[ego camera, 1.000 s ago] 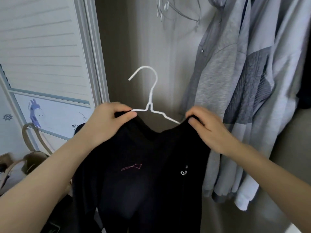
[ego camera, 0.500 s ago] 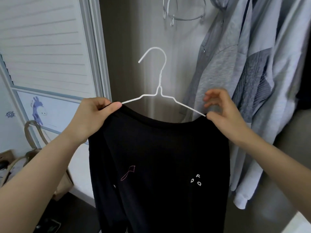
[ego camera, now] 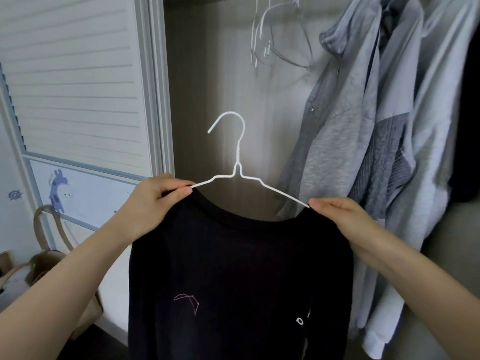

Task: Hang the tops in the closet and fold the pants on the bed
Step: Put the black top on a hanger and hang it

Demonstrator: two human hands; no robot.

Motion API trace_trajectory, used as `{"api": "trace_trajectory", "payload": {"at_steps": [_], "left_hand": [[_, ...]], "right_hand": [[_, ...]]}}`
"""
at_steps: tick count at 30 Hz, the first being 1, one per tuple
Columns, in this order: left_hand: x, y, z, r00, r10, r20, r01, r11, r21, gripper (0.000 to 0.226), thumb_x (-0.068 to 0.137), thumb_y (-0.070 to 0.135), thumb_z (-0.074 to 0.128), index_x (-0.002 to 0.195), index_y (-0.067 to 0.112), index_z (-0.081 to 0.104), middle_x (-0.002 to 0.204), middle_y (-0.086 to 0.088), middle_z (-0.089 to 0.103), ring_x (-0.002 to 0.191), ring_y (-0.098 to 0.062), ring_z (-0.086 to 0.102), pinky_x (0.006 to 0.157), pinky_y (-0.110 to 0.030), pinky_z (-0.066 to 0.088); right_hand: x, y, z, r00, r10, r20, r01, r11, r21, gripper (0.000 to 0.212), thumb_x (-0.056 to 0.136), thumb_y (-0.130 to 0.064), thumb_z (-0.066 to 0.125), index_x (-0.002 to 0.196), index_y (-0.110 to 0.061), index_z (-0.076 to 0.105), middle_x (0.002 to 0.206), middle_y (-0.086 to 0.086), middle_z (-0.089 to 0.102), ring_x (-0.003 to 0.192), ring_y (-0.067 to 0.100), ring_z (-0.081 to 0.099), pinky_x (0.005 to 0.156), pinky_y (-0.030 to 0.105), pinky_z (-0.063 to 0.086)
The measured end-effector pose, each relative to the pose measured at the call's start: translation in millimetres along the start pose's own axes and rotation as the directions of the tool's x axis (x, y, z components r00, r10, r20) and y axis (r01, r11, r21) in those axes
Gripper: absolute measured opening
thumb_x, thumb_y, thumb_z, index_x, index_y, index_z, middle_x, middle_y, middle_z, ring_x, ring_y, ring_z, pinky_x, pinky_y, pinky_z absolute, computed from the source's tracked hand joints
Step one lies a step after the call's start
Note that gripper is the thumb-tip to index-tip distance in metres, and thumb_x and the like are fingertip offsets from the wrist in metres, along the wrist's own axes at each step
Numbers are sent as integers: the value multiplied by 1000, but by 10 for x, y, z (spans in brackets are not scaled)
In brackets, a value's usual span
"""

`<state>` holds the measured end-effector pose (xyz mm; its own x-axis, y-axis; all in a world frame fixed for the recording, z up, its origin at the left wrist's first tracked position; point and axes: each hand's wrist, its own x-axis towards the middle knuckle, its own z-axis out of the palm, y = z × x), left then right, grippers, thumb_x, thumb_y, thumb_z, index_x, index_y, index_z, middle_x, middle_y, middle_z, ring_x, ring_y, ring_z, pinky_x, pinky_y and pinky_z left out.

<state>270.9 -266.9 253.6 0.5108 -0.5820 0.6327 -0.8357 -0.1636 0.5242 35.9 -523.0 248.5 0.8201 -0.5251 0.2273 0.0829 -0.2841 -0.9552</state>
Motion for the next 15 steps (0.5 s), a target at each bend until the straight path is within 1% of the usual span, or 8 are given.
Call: {"api": "trace_trajectory", "payload": {"at_steps": [2, 4, 5, 7, 8, 10, 13, 15], "left_hand": [[41, -35, 30, 996, 79, -51, -66, 973, 222, 17, 87, 22, 71, 88, 38, 77, 82, 16, 58, 73, -8, 58, 72, -23, 47], [73, -6, 68, 984, 139, -110, -82, 906, 415, 8, 80, 16, 78, 84, 23, 79, 82, 11, 54, 65, -13, 54, 61, -31, 48], [97, 27, 92, 983, 146, -108, -79, 880, 469, 6, 79, 14, 78, 82, 20, 79, 79, 8, 52, 63, -18, 54, 58, -33, 48], [147, 72, 150, 992, 110, -69, -56, 843, 535, 7, 81, 13, 73, 80, 18, 77, 76, 3, 50, 65, -27, 57, 59, -37, 51], [175, 87, 161, 996, 79, -44, -42, 835, 548, 8, 82, 13, 71, 80, 18, 77, 76, 1, 51, 68, -28, 57, 62, -37, 52], [225, 62, 148, 1000, 19, -15, -9, 861, 509, 12, 81, 10, 70, 81, 20, 77, 77, 1, 56, 69, -23, 57, 66, -31, 50], [237, -10, 100, 992, -49, -113, 82, 945, 317, 13, 81, 14, 71, 77, 26, 76, 72, 11, 63, 67, -9, 58, 61, -21, 41], [270, -48, 135, 987, -59, -150, 96, 963, 252, 12, 89, 24, 66, 77, 28, 66, 70, 11, 63, 68, -12, 59, 61, -26, 42]], "right_hand": [[9, -59, 32, 997, 65, -33, -64, 998, 20, 33, 91, -26, 60, 82, 4, 70, 72, 16, 64, 57, 20, 60, 54, 21, 50], [22, -135, 69, 996, 58, -67, -61, 997, -48, 34, 93, -26, 58, 83, 5, 69, 73, 17, 64, 61, 23, 60, 57, 25, 49], [36, -187, 78, 995, 37, -89, -46, 995, -94, 36, 94, -27, 57, 83, 5, 68, 74, 17, 63, 64, 25, 59, 61, 28, 48], [46, -280, 87, 990, 8, -138, -31, 985, -172, 40, 95, -29, 56, 89, 10, 65, 74, 16, 59, 70, 26, 55, 67, 34, 44], [36, -323, 78, 986, 2, -165, -34, 981, -192, 41, 96, -29, 55, 91, 12, 64, 75, 15, 58, 70, 26, 55, 68, 35, 43], [-8, -378, 15, 978, 14, -209, -55, 980, -192, 40, 97, -25, 54, 93, 13, 64, 76, 17, 58, 71, 27, 55, 69, 35, 42], [-144, -424, -108, 961, 99, -258, -122, 990, -73, 33, 96, -22, 55, 91, 9, 67, 73, 19, 63, 62, 26, 61, 62, 30, 49], [-240, -478, -136, 961, 160, -224, -155, 987, 38, 30, 94, -22, 58, 86, 5, 71, 67, 15, 67, 53, 21, 65, 52, 24, 53]]}}
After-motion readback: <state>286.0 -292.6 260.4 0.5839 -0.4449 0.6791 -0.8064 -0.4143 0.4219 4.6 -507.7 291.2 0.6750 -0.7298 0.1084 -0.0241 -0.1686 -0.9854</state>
